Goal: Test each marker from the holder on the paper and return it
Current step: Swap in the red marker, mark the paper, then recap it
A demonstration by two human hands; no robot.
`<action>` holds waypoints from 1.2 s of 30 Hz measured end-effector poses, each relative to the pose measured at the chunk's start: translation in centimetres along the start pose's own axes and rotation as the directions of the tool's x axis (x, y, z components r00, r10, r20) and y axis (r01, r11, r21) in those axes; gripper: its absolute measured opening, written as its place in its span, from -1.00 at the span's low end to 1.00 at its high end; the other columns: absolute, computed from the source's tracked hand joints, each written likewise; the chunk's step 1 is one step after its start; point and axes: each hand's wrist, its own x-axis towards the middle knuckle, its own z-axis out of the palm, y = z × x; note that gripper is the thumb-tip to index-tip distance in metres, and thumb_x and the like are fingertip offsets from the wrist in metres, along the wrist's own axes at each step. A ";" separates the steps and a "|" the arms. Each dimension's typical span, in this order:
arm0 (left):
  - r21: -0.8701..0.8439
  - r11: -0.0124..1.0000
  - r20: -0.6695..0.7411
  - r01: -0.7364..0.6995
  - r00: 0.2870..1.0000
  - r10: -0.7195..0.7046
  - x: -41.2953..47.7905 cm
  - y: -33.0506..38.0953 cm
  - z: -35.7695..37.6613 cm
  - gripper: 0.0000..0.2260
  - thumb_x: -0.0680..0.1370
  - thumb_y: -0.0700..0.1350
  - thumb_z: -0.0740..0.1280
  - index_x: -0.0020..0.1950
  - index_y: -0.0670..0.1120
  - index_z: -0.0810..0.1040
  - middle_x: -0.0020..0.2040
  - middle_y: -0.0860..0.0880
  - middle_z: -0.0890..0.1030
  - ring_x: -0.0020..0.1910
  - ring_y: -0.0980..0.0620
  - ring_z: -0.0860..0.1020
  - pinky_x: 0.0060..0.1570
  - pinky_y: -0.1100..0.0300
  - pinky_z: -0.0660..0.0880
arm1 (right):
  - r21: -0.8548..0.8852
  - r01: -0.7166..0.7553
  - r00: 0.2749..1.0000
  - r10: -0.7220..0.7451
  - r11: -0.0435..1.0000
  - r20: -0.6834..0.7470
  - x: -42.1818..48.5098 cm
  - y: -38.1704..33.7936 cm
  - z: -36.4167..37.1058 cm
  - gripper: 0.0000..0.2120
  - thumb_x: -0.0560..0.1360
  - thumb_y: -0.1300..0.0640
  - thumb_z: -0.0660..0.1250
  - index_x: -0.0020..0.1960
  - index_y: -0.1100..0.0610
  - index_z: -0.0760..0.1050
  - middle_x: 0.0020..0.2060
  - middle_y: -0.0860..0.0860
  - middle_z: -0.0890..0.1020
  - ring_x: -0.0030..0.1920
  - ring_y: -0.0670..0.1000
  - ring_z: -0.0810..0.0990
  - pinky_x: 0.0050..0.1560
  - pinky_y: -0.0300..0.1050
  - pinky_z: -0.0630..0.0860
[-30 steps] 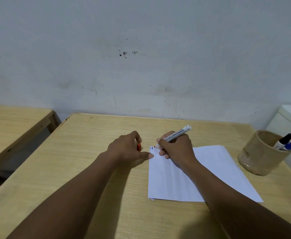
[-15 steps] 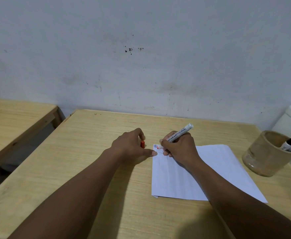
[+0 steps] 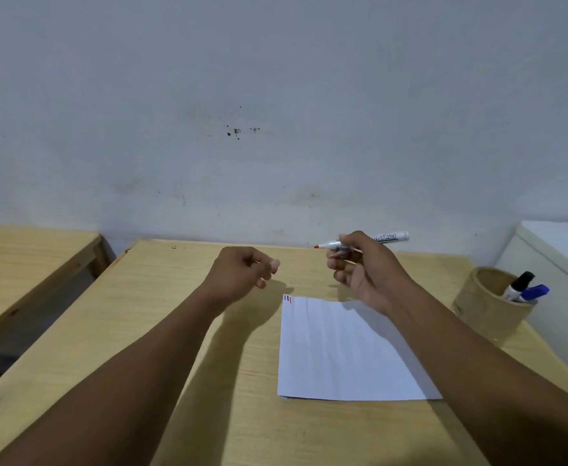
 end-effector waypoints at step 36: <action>-0.197 0.962 0.179 -0.190 0.957 0.226 2.9 15.8 13.6 -0.88 0.54 -0.13 0.49 -0.12 -0.16 0.68 -0.30 -0.03 0.60 -0.36 0.05 0.58 -0.27 0.21 0.49 | -0.555 -0.072 0.914 -0.168 0.829 -0.370 -7.9 -11.6 -11.3 -0.51 0.59 -0.19 0.29 -0.05 0.28 0.60 -0.49 0.14 0.62 -0.69 -0.04 0.36 -0.64 -0.32 0.20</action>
